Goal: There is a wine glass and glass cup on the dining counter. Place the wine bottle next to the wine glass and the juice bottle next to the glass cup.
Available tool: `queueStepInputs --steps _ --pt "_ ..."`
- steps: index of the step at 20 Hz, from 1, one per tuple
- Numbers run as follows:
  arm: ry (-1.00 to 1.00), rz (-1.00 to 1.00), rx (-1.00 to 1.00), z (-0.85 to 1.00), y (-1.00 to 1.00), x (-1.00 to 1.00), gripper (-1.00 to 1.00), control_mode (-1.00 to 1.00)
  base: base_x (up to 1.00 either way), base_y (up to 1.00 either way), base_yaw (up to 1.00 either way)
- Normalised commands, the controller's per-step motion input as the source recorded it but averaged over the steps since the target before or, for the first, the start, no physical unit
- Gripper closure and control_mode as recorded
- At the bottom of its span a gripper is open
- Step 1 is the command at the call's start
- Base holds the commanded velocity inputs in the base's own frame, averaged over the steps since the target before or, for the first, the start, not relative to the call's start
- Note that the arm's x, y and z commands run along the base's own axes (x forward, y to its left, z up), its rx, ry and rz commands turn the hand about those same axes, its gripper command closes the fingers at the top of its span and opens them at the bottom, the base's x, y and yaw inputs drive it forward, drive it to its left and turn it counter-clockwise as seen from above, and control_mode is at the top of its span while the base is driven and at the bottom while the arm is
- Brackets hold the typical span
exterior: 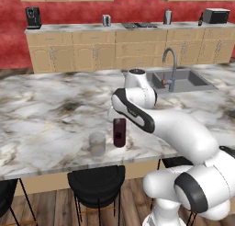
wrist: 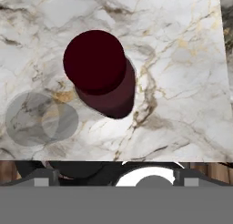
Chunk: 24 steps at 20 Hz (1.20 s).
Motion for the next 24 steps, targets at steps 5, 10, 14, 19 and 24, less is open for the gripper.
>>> queueStepInputs --steps 5,10,14,19,24 --pt "0.0 0.0 0.05 0.2 -0.18 -0.45 -1.0 -1.0 0.0 0.0 0.0" --pt "0.0 0.0 0.02 0.16 -0.16 -0.47 -1.0 -1.0 0.0 0.0 0.0" --pt "0.0 0.0 0.0 0.16 -0.11 -0.45 -1.0 -1.0 0.0 0.0 0.0" --pt "0.0 -0.01 0.0 0.12 -0.12 -0.43 -1.0 -1.0 0.0 0.0 0.0" --pt "0.01 0.0 0.0 0.07 -0.1 -0.36 -1.0 -1.0 0.0 0.0 0.0"
